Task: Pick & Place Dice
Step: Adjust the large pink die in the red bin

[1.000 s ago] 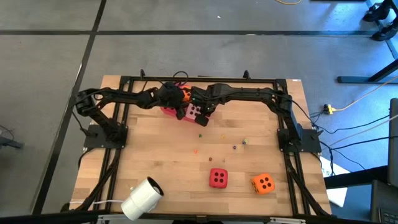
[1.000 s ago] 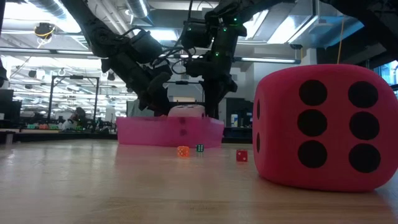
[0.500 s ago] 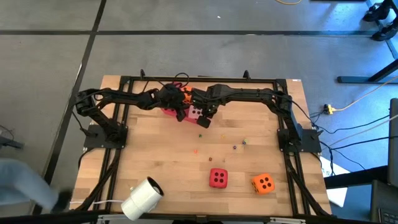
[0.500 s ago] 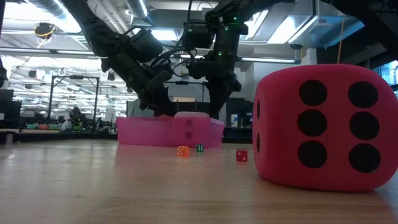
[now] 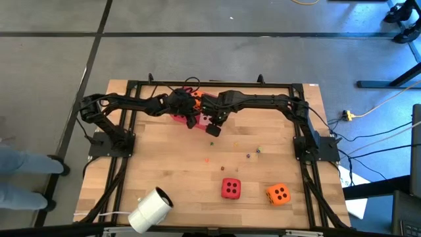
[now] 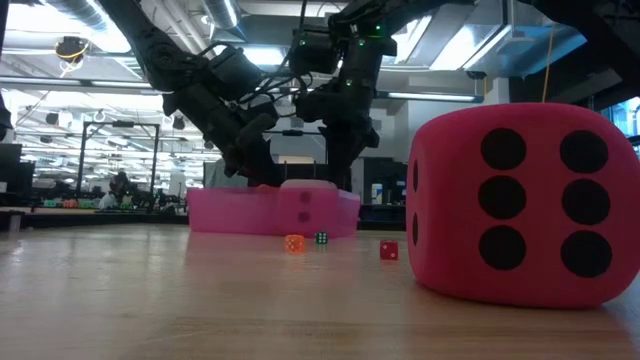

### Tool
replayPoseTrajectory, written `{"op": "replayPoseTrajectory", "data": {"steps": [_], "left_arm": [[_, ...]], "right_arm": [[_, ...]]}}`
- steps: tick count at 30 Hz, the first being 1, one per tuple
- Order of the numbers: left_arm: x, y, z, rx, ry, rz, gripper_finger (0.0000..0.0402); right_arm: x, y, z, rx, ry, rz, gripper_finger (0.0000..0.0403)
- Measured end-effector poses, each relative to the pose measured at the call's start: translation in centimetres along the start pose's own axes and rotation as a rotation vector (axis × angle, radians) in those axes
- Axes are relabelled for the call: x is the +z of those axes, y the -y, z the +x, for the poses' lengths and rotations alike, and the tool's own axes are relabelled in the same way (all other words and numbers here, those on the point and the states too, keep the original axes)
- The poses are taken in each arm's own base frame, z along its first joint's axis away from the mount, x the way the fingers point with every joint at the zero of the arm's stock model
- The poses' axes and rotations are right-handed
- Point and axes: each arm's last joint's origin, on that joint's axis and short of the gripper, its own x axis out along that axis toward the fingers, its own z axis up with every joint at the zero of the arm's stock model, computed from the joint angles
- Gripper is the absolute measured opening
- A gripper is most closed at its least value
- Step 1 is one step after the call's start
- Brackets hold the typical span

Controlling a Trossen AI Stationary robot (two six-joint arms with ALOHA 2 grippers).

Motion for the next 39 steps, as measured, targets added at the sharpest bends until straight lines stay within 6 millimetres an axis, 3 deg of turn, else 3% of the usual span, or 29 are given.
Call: {"op": "replayPoseTrajectory", "data": {"steps": [9, 13, 20, 24, 29, 36, 39], "left_arm": [[0.0, 0.2, 0.0, -0.005, 0.0, 0.042, 0.0001], [0.4, 0.1, -0.7, 0.059, 0.022, 0.1, 0.0], [1.2, 0.1, -3.5, 0.189, 0.024, 0.102, 0.0001], [0.9, -0.2, -4.1, 0.255, -0.02, 0.097, 0.0001], [0.3, 0.2, -3.8, 0.095, -0.082, 0.168, 0.0001], [0.5, 2.6, -3.7, -0.182, -0.031, 0.333, 0.0001], [-0.3, 3.6, -2.6, -0.238, -0.075, 0.355, 0.0]], "right_arm": [[0.6, -0.5, 0.0, 0.026, 0.062, -0.05, 0.0003], [0.8, -0.1, -0.6, -0.067, 0.1, -0.053, 0.0003], [2.1, 3.0, -1.3, -0.231, 0.192, -0.017, 0.0003], [2.5, 5.7, -1.1, -0.222, 0.202, 0.035, 0.0003], [2.4, 7.4, -0.3, -0.096, 0.163, 0.028, 0.0003], [2.7, 7.1, 0.9, -0.046, 0.161, -0.021, 0.0003], [2.7, 7.1, 1.4, -0.047, 0.157, -0.022, 0.0003]]}}
